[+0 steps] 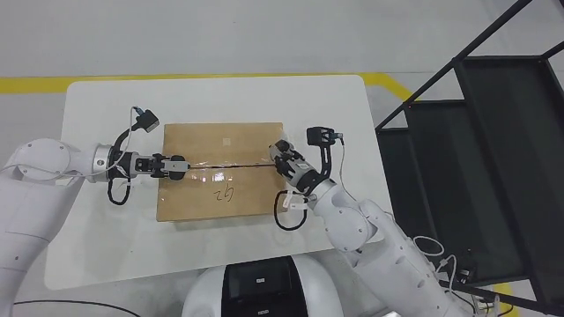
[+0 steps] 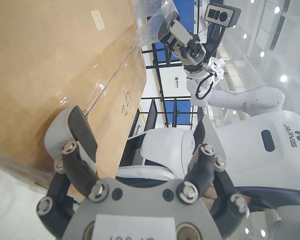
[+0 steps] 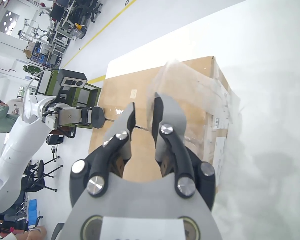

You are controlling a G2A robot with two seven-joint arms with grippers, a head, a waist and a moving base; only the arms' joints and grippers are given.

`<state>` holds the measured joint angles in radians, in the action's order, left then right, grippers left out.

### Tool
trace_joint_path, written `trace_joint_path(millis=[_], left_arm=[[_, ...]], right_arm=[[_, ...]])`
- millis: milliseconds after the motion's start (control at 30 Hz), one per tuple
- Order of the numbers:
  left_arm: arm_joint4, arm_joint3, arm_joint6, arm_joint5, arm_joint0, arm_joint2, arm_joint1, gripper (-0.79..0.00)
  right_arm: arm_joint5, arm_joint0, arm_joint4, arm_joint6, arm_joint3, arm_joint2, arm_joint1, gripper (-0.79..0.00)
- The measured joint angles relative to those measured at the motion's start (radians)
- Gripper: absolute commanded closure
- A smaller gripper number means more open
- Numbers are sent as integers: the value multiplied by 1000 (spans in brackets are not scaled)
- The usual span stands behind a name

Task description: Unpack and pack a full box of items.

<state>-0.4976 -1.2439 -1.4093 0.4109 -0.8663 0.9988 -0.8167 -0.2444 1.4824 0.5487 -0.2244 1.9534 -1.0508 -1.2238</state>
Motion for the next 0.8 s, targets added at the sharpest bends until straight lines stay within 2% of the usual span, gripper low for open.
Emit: trace_joint_path(millis=[433,800], left_arm=[[0,0,0,0,0,0,0,-785],[0,0,0,0,0,0,0,-785]], right_arm=[[26,22,96,-5,23,37,-4,0],[20,-78,94,-75,-79,131,-31,0]])
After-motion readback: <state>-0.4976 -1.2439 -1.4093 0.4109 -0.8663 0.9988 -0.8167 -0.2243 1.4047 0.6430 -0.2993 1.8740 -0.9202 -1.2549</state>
